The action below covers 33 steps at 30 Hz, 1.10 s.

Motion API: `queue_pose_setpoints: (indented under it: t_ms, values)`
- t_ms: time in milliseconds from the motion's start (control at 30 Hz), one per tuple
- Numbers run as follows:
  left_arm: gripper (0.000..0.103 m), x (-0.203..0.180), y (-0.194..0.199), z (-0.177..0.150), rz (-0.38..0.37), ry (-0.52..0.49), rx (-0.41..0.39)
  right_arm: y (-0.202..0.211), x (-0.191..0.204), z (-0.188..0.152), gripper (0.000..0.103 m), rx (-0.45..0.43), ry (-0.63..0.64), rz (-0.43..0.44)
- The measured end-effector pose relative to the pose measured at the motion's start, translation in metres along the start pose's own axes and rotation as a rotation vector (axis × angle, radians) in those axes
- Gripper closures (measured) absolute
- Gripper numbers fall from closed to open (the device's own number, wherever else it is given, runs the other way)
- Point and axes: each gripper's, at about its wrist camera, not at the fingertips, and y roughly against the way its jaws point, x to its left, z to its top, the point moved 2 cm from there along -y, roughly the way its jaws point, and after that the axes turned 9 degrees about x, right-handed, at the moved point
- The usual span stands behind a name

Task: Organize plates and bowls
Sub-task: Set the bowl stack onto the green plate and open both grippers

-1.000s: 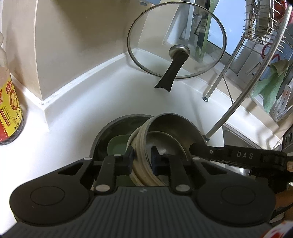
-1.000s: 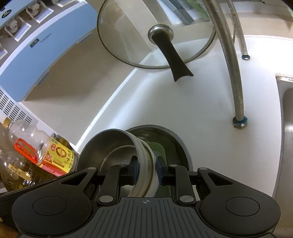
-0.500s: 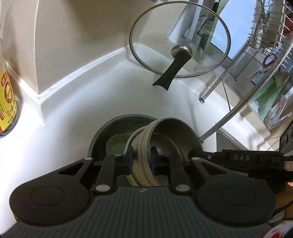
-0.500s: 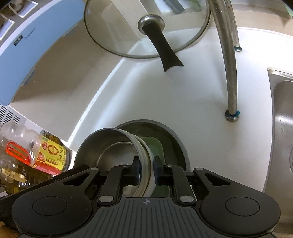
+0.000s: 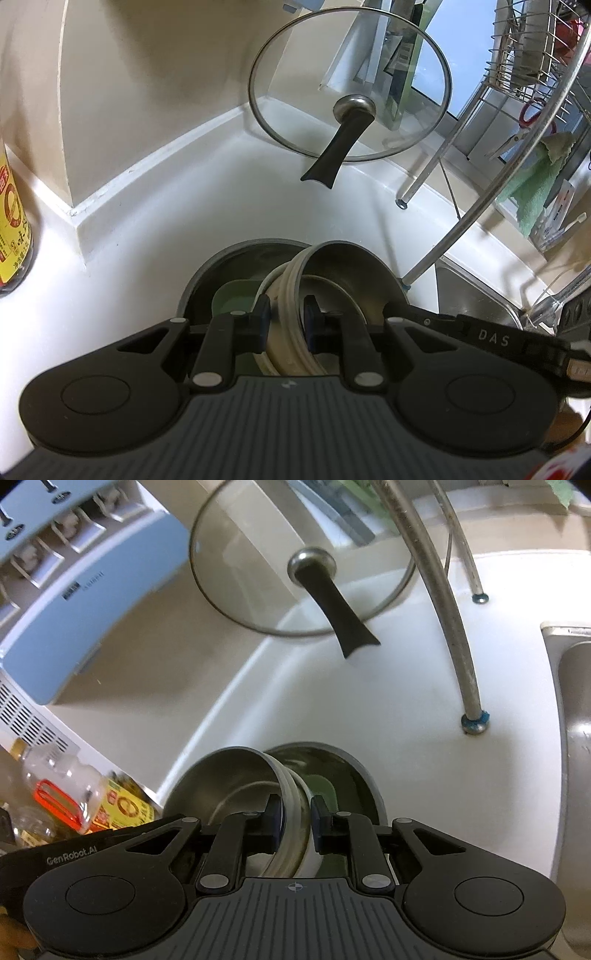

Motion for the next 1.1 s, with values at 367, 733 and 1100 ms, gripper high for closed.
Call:
queue_pose_setpoints:
  t_ms: [367, 733, 1100]
  values:
    - [0.088, 0.013, -0.002, 0.008, -0.056, 0.062, 0.064, 0.004, 0.013, 0.01, 0.089, 0.002, -0.005, -0.031]
    - [0.088, 0.011, -0.007, 0.011, -0.049, 0.044, 0.079, -0.003, 0.01, 0.017, 0.089, 0.085, -0.09, -0.062]
    - [0.086, 0.008, 0.003, 0.008, -0.04, 0.01, 0.041, 0.002, 0.019, 0.013, 0.081, 0.043, -0.052, -0.093]
